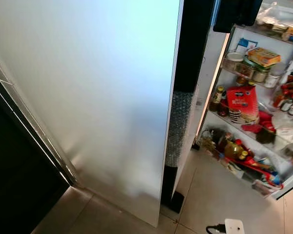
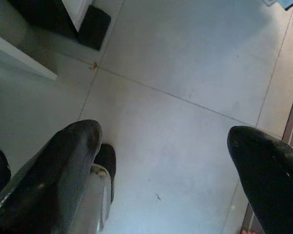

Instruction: Restocking fridge

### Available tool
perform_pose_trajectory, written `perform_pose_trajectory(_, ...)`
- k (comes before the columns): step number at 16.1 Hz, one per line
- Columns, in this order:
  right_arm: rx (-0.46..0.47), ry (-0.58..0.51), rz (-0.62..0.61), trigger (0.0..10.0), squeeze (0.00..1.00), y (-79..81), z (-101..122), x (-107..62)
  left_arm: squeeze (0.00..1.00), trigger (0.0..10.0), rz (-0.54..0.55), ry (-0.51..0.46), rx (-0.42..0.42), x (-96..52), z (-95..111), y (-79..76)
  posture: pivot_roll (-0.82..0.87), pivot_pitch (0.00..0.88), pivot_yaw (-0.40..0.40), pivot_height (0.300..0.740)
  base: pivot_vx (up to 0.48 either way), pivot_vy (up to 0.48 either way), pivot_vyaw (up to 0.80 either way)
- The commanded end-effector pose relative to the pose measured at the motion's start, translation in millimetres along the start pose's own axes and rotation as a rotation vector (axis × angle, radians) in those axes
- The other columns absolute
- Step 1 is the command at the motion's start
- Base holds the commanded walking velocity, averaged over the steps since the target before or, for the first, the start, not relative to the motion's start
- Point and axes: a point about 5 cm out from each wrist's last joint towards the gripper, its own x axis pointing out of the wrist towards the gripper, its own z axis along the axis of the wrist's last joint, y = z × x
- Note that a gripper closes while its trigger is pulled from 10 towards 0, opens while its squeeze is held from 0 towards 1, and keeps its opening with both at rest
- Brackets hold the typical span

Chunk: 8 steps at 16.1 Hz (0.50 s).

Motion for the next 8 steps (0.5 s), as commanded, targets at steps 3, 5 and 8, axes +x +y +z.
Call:
perform_pose_trajectory(3, -0.035, -0.008, 0.039, 10.0, 0.00, 8.0, 5, 0.7, 0.00, 10.0, -0.007, 0.022, 0.030, -0.3, -3, 1.2, 0.01, 0.000, 0.021, 0.740, 0.000, -0.477, 0.00)
perform_pose_trajectory(5, -0.018, 0.001, 0.033, 10.0, 0.00, 7.6, -2, -0.6, 0.00, 10.0, -0.012, 0.027, 0.036, -0.3, -4, 1.2, 0.01, 0.000, 0.022, 0.740, 0.000, -0.480, 0.00)
perform_pose_trajectory(8, -0.042, 0.006, 0.048, 10.0, 0.00, 8.4, -6, -1.3, 0.00, 10.0, -0.013, 0.032, 0.041, -0.4, -4, 1.5, 0.01, 0.000, 0.023, 0.740, 0.000, -0.480, 0.00)
